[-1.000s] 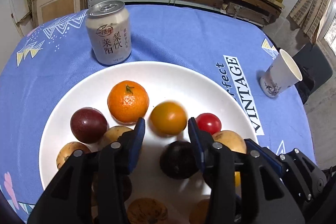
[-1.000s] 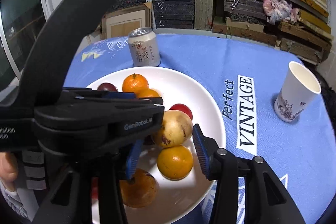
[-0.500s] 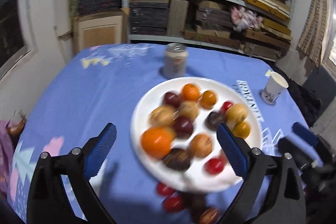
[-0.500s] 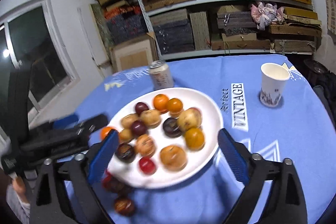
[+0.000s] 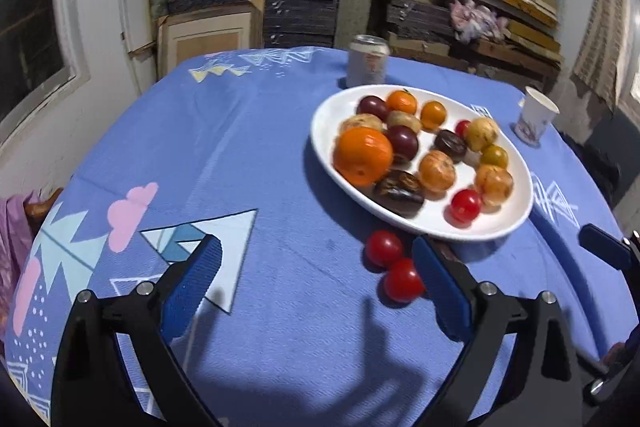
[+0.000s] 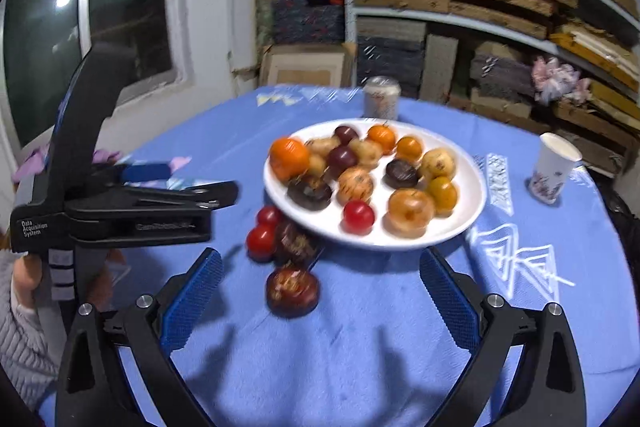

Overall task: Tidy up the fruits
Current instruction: 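Move both open tools back over the remaining loose fruit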

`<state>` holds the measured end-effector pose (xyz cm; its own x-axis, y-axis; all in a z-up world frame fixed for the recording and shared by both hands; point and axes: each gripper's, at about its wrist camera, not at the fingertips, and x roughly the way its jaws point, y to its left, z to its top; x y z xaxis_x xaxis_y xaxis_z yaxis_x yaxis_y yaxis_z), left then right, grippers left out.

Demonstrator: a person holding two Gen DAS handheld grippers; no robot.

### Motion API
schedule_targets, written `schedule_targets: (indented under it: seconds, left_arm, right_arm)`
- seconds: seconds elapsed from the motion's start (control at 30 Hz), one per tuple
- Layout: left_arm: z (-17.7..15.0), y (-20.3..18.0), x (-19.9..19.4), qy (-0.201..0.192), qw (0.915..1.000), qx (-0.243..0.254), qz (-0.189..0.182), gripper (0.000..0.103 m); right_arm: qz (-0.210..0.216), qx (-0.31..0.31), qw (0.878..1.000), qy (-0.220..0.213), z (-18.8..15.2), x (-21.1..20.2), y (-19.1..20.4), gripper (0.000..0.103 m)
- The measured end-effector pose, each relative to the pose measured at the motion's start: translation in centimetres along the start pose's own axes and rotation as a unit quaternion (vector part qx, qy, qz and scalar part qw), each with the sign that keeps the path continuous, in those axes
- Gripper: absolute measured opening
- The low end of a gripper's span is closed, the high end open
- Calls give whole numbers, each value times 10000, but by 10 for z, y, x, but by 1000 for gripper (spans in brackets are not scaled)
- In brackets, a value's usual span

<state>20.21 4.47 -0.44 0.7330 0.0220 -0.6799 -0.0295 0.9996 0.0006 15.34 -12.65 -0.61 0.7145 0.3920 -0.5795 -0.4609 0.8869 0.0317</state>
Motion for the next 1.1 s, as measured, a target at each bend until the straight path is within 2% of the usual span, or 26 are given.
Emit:
schedule_targets:
  seconds: [0.13, 0.3, 0.43, 0.57, 0.67, 0.77, 0.87, 0.97, 1.1]
  left_arm:
    - [-5, -12, 5, 89, 9993, 322, 136, 94]
    - [-7, -13, 14, 298, 9990, 308, -78, 94]
    - [-12, -15, 26, 517, 9978, 402, -77, 95]
    - [-14, -16, 28, 511, 9979, 395, -88, 98]
    - [-14, -16, 26, 411, 9978, 495, 137, 99]
    - [-15, -8, 19, 272, 9961, 517, 662, 99]
    - [-14, 12, 18, 356, 9925, 265, 1139, 99]
    - [-10, 28, 10, 332, 9965, -191, 748, 99]
    - [-13, 18, 4, 164, 9970, 49, 757, 99]
  right_arm:
    - [-59, -61, 9993, 363, -5, 6, -1, 100]
    - [-89, 84, 9981, 611, -8, 13, -6, 100]
    - [-165, 63, 9967, 793, -11, 18, -6, 100]
    - [-161, 120, 9963, 839, -10, 20, -11, 100]
    - [-128, 125, 9961, 866, -10, 20, -11, 100]
    - [-114, 123, 9959, 893, -10, 21, -11, 100]
    - [-93, 168, 9961, 861, -9, 21, -12, 100]
    - [-60, 137, 9961, 868, -10, 21, -10, 100]
    - [-57, 79, 9955, 940, -12, 25, -8, 100]
